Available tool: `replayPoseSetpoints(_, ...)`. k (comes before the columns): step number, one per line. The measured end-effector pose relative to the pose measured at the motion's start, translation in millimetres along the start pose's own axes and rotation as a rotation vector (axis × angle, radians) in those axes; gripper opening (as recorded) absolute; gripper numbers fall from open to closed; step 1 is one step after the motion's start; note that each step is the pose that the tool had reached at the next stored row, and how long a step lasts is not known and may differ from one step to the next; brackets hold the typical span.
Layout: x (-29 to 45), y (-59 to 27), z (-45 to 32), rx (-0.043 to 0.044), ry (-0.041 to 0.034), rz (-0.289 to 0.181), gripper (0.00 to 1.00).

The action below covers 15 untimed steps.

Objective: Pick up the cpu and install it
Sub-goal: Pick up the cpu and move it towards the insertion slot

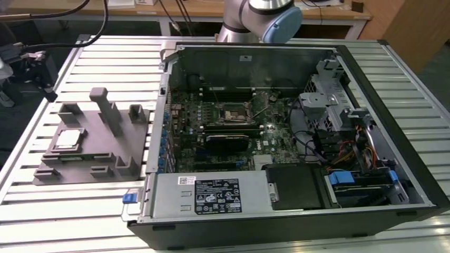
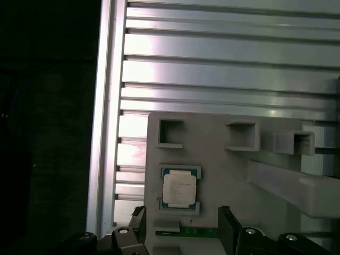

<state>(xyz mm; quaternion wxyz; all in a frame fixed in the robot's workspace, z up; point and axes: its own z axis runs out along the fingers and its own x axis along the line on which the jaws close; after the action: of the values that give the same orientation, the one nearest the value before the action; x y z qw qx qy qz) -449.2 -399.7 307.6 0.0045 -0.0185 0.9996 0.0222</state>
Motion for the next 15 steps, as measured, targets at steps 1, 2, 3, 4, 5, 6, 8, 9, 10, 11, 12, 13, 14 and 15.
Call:
replayPoseSetpoints(1,0.1,-0.1,1.7,0.0,0.0001,0.0,0.65)
replayPoseSetpoints(2,0.1,-0.2,3.6,-0.0002,0.0002,0.0,0.65)
replayPoseSetpoints(3,0.1,-0.2,5.4,-0.0003,0.0002,0.0,0.65)
replayPoseSetpoints(4,0.2,-0.3,7.2,-0.0007,0.0002,0.0,0.65)
replayPoseSetpoints(5,0.2,-0.3,9.1,-0.0011,0.0,0.0,0.65)
replayPoseSetpoints(6,0.2,-0.4,10.9,-0.0011,0.0,0.0,0.65)
replayPoseSetpoints(8,0.2,-0.6,14.2,-0.0011,0.0001,0.0,0.65)
replayPoseSetpoints(9,0.3,-0.7,15.6,-0.0013,0.0001,0.0,0.65)
replayPoseSetpoints(10,0.3,-0.7,17.1,-0.0015,0.0001,-0.001,0.65)
replayPoseSetpoints(11,0.4,-0.8,18.3,-0.0015,0.0001,-0.002,0.65)
replayPoseSetpoints(12,0.4,-1.1,19.6,-0.0015,0.0003,-0.004,0.65)
replayPoseSetpoints(13,0.4,-1.5,21.0,-0.0015,0.0005,-0.008,0.65)
replayPoseSetpoints(14,0.5,-1.9,22.4,-0.0016,0.0007,-0.013,0.65)
replayPoseSetpoints(15,0.5,-2.4,23.8,-0.0017,0.0009,-0.018,0.65)
